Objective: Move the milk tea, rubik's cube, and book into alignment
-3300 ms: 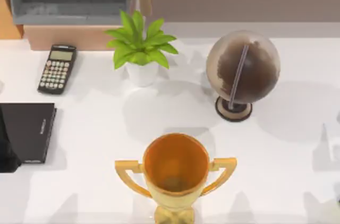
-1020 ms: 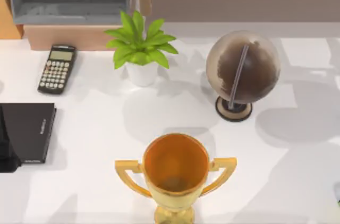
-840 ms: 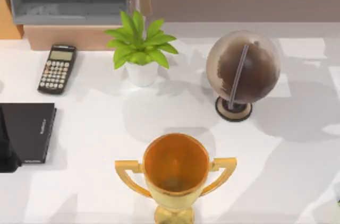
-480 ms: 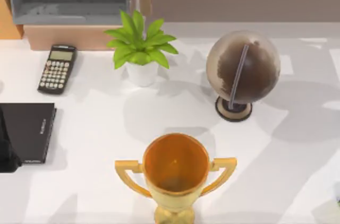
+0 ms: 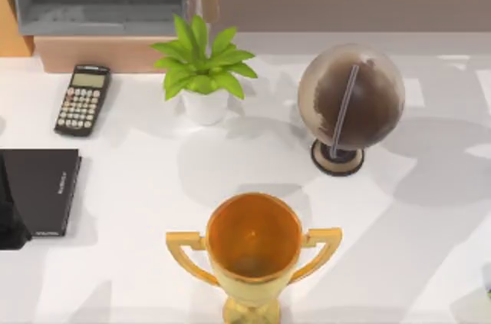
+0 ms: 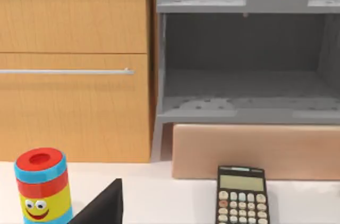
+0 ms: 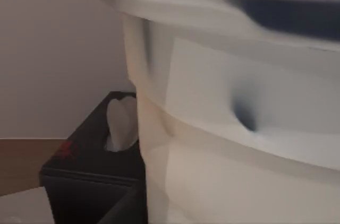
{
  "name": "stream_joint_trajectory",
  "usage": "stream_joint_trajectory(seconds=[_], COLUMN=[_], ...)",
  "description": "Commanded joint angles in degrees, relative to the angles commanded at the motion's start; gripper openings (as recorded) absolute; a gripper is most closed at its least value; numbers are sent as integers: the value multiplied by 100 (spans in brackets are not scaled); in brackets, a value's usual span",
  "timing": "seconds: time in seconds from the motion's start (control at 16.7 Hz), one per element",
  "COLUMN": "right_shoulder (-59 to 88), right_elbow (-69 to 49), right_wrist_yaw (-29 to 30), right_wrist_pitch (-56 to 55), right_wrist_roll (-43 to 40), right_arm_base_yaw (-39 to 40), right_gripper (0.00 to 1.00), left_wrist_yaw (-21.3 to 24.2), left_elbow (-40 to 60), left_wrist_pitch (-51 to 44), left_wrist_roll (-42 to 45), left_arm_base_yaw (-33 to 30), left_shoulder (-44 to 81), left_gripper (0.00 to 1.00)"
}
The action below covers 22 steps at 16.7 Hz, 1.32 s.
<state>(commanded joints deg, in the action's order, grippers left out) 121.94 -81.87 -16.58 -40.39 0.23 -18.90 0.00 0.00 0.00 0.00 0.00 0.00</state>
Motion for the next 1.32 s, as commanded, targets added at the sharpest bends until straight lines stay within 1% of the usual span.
stream_joint_trajectory(seconds=[0.54, 0.6, 1.14, 1.32], right_shoulder=[0, 0, -22, -267], right_elbow=[0, 0, 16, 371], right_wrist_yaw=[0, 0, -7, -135], right_wrist_pitch=[0, 0, -2, -112], right_wrist_roll=[0, 0, 9, 53], right_arm_base_yaw=[0, 0, -9, 122], right_gripper=[2, 0, 0, 0], left_wrist_yaw=[0, 0, 0, 0], left_elbow=[0, 0, 0, 0], left_wrist_pitch=[0, 0, 0, 0], left_wrist_roll=[0, 0, 0, 0], left_arm_base_yaw=[0, 0, 0, 0], left_shoulder=[0, 0, 0, 0], left_gripper=[100, 100, 100, 100])
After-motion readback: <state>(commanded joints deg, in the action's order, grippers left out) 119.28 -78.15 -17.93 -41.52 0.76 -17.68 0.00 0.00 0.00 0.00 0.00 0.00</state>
